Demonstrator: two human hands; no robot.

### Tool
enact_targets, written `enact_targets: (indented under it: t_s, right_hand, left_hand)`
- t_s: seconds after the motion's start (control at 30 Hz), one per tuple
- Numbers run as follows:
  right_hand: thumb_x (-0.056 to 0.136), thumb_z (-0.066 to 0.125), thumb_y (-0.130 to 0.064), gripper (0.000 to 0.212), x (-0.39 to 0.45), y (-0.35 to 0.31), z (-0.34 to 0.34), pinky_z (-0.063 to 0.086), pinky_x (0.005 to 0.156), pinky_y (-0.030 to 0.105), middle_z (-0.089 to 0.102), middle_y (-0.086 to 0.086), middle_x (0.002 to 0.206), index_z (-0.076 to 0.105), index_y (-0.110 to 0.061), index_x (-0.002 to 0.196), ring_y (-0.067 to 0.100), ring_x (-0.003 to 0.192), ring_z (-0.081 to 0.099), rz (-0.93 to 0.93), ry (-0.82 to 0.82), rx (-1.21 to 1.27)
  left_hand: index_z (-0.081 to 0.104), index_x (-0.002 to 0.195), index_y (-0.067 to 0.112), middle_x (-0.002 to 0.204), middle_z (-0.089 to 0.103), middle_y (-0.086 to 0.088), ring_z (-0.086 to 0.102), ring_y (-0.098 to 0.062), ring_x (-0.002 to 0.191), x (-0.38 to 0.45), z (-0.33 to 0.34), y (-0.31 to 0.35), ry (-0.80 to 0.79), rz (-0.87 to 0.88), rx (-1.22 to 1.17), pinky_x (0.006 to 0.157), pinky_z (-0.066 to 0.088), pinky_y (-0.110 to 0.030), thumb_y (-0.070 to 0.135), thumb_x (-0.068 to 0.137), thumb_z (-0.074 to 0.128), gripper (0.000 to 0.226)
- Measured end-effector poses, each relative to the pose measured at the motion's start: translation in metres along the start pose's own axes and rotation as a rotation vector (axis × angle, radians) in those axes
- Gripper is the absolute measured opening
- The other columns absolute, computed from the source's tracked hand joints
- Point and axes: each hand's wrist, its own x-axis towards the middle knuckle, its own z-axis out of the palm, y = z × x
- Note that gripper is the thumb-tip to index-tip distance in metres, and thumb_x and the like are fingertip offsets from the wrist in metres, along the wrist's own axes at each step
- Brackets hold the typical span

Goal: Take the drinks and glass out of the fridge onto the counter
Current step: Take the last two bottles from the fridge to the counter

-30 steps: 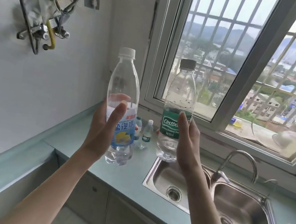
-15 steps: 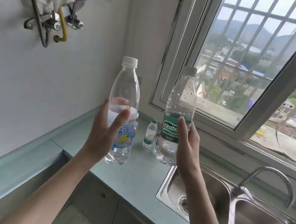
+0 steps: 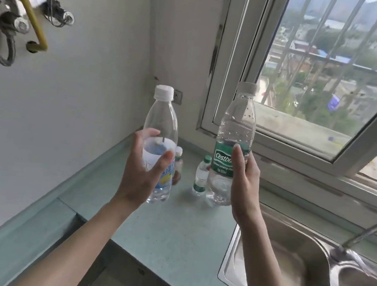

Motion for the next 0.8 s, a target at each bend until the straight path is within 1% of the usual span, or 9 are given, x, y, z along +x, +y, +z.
enact_targets:
  t_s: [0.03, 0.13, 0.23, 0.37, 0.43, 0.57, 0.63, 0.7, 0.8]
  right_hand:
    - [0.084, 0.063, -0.085, 0.068, 0.009, 0.006, 0.002, 0.053, 0.106, 0.067, 0.080, 0.012, 0.117, 0.073, -0.029, 0.121, 0.042, 0.114, 0.074, 0.006, 0.003, 0.006]
    - [0.083, 0.065, -0.084, 0.057, 0.032, 0.023, 0.006, 0.054, 0.105, 0.067, 0.080, 0.012, 0.115, 0.075, -0.037, 0.114, 0.041, 0.114, 0.075, 0.043, -0.003, 0.024]
    - [0.083, 0.067, -0.083, 0.054, 0.049, 0.040, 0.008, 0.055, 0.102, 0.068, 0.080, 0.015, 0.111, 0.075, -0.036, 0.109, 0.045, 0.111, 0.075, 0.062, 0.008, 0.030]
    - [0.093, 0.066, -0.062, 0.040, 0.065, 0.062, 0.012, 0.056, 0.099, 0.067, 0.078, 0.021, 0.111, 0.072, -0.028, 0.112, 0.052, 0.109, 0.072, 0.100, 0.015, 0.036]
    - [0.093, 0.065, -0.058, 0.038, 0.070, 0.072, 0.016, 0.059, 0.099, 0.059, 0.077, 0.021, 0.112, 0.071, -0.026, 0.113, 0.051, 0.110, 0.072, 0.117, 0.013, 0.029]
    - [0.090, 0.067, -0.055, 0.041, 0.076, 0.094, 0.028, 0.061, 0.094, 0.044, 0.079, 0.013, 0.109, 0.071, -0.025, 0.117, 0.036, 0.106, 0.077, 0.176, -0.006, -0.008]
    - [0.090, 0.072, -0.051, 0.046, 0.076, 0.107, 0.032, 0.062, 0.094, 0.038, 0.081, 0.002, 0.111, 0.069, -0.024, 0.127, 0.022, 0.104, 0.078, 0.213, -0.017, -0.033]
    - [0.096, 0.077, -0.035, 0.043, 0.075, 0.121, 0.036, 0.062, 0.090, 0.028, 0.081, -0.010, 0.111, 0.065, -0.023, 0.135, 0.010, 0.102, 0.077, 0.249, -0.039, -0.065]
    - [0.099, 0.077, -0.010, 0.040, 0.072, 0.142, 0.042, 0.059, 0.083, 0.020, 0.082, -0.013, 0.101, 0.061, -0.021, 0.135, 0.002, 0.092, 0.077, 0.300, -0.065, -0.077]
  left_hand:
    - [0.046, 0.133, 0.019, 0.114, 0.061, 0.019, 0.072, 0.001, 0.097, 0.008, 0.005, -0.007, -0.001, -0.009, -0.010, 0.084, 0.064, -0.028, 0.040, 0.093, 0.074, 0.053]
    - [0.047, 0.135, 0.018, 0.117, 0.061, 0.012, 0.069, 0.002, 0.098, 0.030, 0.015, -0.031, 0.008, -0.039, -0.015, 0.088, 0.062, -0.029, 0.052, 0.084, 0.071, 0.067]
    - [0.049, 0.134, 0.012, 0.115, 0.061, 0.006, 0.067, 0.007, 0.095, 0.048, 0.022, -0.051, 0.024, -0.056, -0.033, 0.084, 0.059, -0.019, 0.053, 0.081, 0.069, 0.070]
    - [0.049, 0.129, 0.021, 0.121, 0.061, -0.007, 0.068, -0.005, 0.097, 0.062, 0.026, -0.080, 0.003, -0.104, -0.011, 0.087, 0.062, -0.032, 0.054, 0.082, 0.071, 0.061]
    - [0.049, 0.128, 0.023, 0.121, 0.061, -0.003, 0.068, -0.008, 0.098, 0.065, 0.026, -0.094, -0.013, -0.128, -0.005, 0.088, 0.061, -0.035, 0.053, 0.083, 0.071, 0.059]
    - [0.049, 0.124, 0.022, 0.108, 0.061, 0.027, 0.065, 0.002, 0.095, 0.070, 0.027, -0.127, -0.042, -0.153, 0.029, 0.086, 0.055, -0.021, 0.050, 0.083, 0.073, 0.055]
    - [0.049, 0.125, 0.021, 0.109, 0.061, 0.020, 0.065, -0.001, 0.095, 0.072, 0.026, -0.146, -0.049, -0.185, 0.021, 0.085, 0.056, -0.022, 0.051, 0.082, 0.074, 0.058]
    - [0.050, 0.126, 0.021, 0.114, 0.060, 0.009, 0.065, -0.010, 0.100, 0.074, 0.024, -0.165, -0.041, -0.221, 0.011, 0.088, 0.056, -0.027, 0.052, 0.080, 0.076, 0.061]
    - [0.051, 0.123, 0.023, 0.116, 0.061, 0.001, 0.065, -0.019, 0.104, 0.078, 0.020, -0.192, -0.043, -0.277, 0.014, 0.090, 0.055, -0.031, 0.052, 0.077, 0.079, 0.061]
